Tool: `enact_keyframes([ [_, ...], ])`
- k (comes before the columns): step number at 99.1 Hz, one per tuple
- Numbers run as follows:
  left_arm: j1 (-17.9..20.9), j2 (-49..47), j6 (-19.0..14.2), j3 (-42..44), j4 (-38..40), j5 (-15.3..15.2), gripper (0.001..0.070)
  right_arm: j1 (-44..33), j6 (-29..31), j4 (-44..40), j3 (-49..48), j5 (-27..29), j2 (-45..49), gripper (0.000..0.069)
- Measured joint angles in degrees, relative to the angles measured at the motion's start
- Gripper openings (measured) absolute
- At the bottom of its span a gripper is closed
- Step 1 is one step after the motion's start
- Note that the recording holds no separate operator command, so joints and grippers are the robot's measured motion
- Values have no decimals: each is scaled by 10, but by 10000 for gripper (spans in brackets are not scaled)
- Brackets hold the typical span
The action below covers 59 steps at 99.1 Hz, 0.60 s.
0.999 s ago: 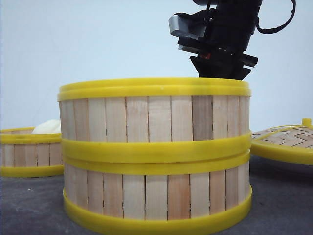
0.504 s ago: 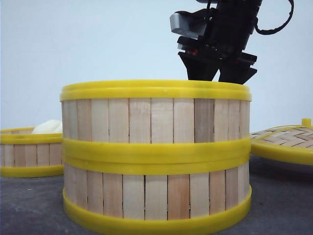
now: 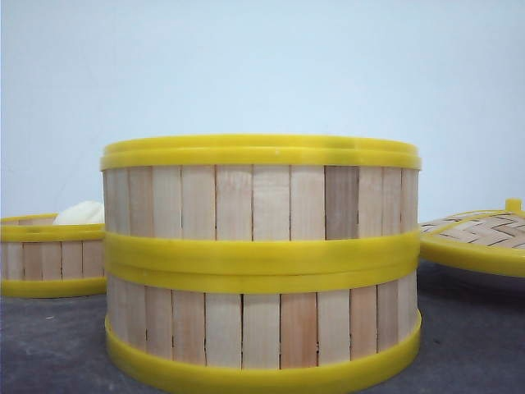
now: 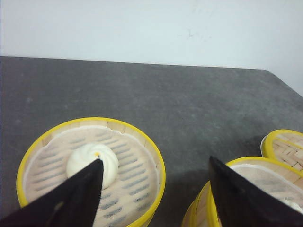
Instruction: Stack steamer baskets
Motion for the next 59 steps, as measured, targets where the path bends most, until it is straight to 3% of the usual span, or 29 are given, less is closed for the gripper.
enact_keyframes([
  [20,0,33,4,0,4,-5,427,14,16,-31,-2,19,-102,380],
  [38,3,95,9,0,22,-59,425,17,40,-34,-66,19,-179,380],
  [46,17,133,14,0,45,-77,425,17,53,-35,-107,19,-210,380],
  [59,52,188,15,1,68,-80,425,17,71,-43,-152,19,-244,380],
])
